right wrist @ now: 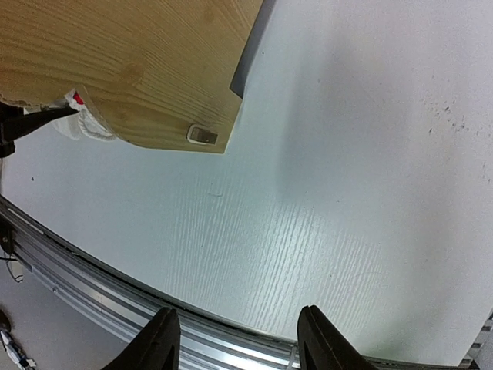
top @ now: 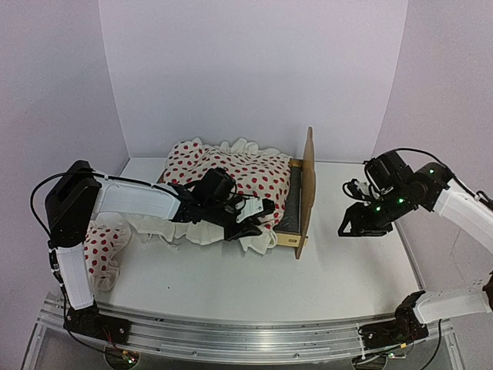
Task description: Set up the pet bed
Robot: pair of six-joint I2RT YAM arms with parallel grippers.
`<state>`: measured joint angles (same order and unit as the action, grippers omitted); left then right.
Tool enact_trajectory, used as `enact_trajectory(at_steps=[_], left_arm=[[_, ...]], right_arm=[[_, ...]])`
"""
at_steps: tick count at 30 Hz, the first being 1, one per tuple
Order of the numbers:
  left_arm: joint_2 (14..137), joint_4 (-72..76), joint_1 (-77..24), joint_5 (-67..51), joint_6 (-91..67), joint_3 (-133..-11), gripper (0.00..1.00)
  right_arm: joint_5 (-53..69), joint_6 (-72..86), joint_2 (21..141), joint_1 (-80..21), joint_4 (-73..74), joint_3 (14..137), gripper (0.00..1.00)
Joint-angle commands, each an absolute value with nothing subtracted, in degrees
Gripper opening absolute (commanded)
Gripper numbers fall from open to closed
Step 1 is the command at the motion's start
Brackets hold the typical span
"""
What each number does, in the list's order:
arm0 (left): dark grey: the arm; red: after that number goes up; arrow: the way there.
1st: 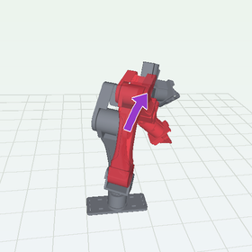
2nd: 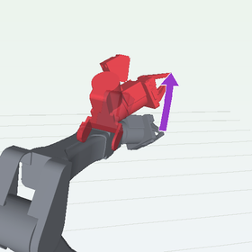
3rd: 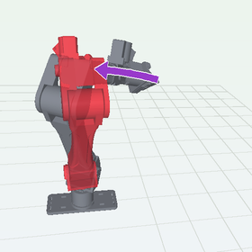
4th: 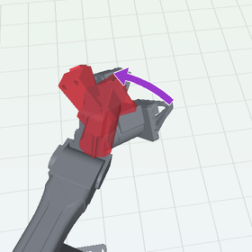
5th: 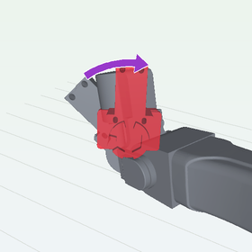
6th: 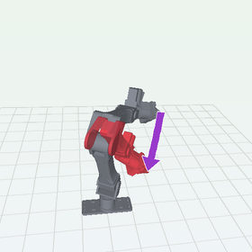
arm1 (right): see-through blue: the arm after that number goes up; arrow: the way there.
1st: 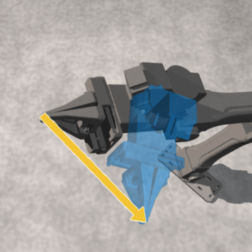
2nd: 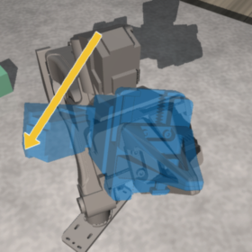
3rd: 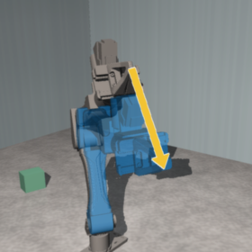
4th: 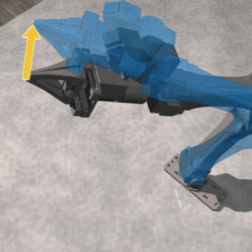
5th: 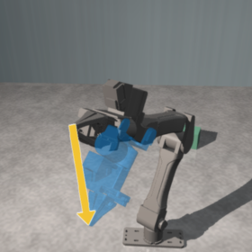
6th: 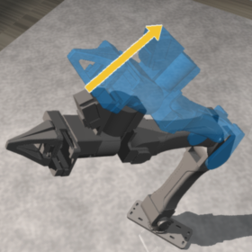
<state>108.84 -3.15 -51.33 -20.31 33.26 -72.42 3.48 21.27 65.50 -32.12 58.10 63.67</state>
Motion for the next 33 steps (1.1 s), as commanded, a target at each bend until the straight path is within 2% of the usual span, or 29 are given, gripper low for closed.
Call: enact_trajectory(at_steps=[1, 5, 12, 16, 21, 24, 27, 33], left_arm=[[107.1, -5.11, -51.24, -21.14, 31.73, -76.03, 0.15], [106.57, -7.26, -51.22, -22.37, 29.78, -80.14, 0.0], [104.88, -11.54, -51.17, -24.22, 25.51, -84.95, 0.0], [104.35, -12.73, -50.42, -23.01, 22.68, -88.87, 0.0], [104.72, -17.45, -48.65, -24.37, 22.19, -94.51, 0.0], [104.59, -19.51, -47.02, -24.88, 22.52, -95.1, 0.0], [103.78, -19.89, -45.41, -24.41, 22.96, -94.71, 0.0], [102.49, -19.01, -43.58, -24.15, 24.19, -94.08, 0.0]], right_arm=[[5.2, 23.66, 62.17, -31.99, 53.94, 61.54, 0.52], [6.59, 24.59, 61.7, -32.01, 53.06, 60.0, 0.51], [9.32, 24.89, 61.54, -32.3, 51.07, 59.59, 0.51], [11.44, 23.48, 61.4, -35.78, 47.55, 60.14, 0.46], [3.19, 19.16, 63.44, -49.12, 37.56, 67.85, 0.41], [-1.93, 13.99, 70.33, -55.26, 35.91, 75.14, 0.42], [-5.3, 13.34, 74.46, -56.57, 34.93, 79.32, 0.4], [-14.76, 19.42, 79.41, -56.53, 27.83, 78.63, 0.35]])
